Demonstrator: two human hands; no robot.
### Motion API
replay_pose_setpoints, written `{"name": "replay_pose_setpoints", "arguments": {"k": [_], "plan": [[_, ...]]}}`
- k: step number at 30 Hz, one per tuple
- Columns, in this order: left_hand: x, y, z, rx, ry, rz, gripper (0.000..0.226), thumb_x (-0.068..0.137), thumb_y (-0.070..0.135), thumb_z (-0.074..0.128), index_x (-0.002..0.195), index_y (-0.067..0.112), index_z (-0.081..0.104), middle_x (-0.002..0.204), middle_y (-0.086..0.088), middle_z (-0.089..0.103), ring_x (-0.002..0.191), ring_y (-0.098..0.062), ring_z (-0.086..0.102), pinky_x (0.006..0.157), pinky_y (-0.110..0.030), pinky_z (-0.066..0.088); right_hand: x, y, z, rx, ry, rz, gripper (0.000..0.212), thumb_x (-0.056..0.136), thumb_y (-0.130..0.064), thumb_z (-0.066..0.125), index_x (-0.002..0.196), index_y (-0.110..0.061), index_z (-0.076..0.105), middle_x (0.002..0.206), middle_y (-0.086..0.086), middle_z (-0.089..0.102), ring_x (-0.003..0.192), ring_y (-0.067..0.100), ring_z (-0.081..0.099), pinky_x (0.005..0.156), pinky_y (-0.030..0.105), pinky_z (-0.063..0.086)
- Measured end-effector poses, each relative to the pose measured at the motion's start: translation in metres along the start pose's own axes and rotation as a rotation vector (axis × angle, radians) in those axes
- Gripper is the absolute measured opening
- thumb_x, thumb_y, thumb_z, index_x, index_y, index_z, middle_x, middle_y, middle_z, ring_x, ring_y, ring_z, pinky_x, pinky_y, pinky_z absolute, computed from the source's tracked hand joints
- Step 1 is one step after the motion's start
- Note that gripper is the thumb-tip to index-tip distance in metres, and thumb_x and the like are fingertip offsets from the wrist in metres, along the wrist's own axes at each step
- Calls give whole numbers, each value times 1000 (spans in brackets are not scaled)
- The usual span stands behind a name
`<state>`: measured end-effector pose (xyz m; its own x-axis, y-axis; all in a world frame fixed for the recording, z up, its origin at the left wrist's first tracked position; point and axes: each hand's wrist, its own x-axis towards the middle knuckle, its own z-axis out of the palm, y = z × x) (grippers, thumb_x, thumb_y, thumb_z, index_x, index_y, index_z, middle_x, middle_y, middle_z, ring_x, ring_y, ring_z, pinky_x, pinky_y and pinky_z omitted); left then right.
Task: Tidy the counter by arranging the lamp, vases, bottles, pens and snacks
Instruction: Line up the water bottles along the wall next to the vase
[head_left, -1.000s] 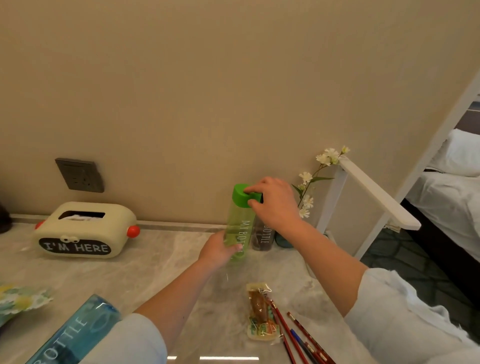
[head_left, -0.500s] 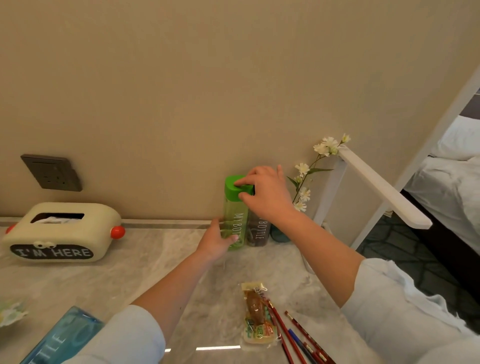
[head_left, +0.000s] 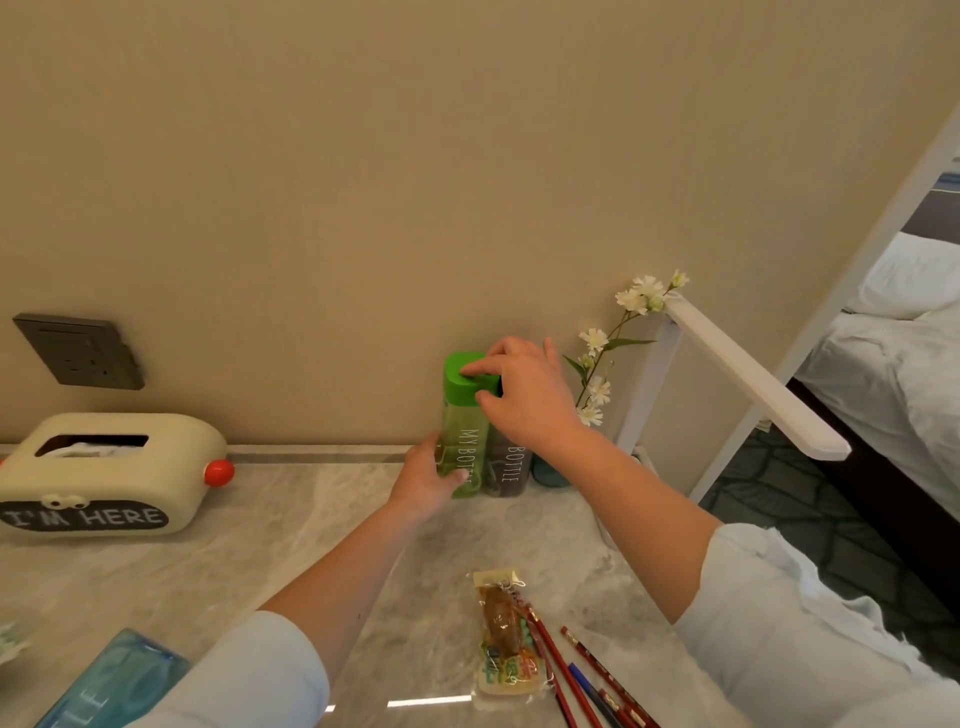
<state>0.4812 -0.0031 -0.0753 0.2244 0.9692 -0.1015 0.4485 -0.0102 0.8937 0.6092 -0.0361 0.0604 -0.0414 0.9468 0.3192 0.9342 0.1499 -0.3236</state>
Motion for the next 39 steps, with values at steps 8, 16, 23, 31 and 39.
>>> {"name": "replay_pose_setpoints", "arguments": {"k": [8,16,23,31,39], "plan": [[-1,1,0,-34,8,-13,51,80,10,73,127,14,52,119,-5,64,111,-21,60,99,-42,47,-6,5,9,92,81,-44,45,78,-13,62,120,-27,67,107,-3,55,112,19,48,116,54,18],[-12,4,1,-51,44,-57,57,84,13,71,133,10,43,126,-5,57,118,-23,54,104,-41,44,-49,18,29,319,461,217,45,75,-4,62,116,-22,58,121,-5,51,119,12,43,98,24,37],[-21,5,5,-60,56,-44,46,87,10,66,130,14,48,128,-5,57,121,-22,53,106,-42,42,-69,24,45,520,438,404,61,80,-7,62,135,-24,40,139,-7,41,127,8,41,100,27,39],[-22,4,9,-88,36,-87,48,89,3,60,134,6,44,131,-9,56,121,-26,54,105,-41,43,-77,28,79,752,-80,803,60,86,-7,60,139,-6,32,125,9,51,109,22,50,95,34,43],[-16,3,13,-113,61,-121,49,89,-1,54,136,5,40,134,-12,54,123,-27,53,105,-41,42,-72,28,90,899,-141,883,63,84,1,58,139,-9,29,114,4,54,105,21,52,90,35,44]]}}
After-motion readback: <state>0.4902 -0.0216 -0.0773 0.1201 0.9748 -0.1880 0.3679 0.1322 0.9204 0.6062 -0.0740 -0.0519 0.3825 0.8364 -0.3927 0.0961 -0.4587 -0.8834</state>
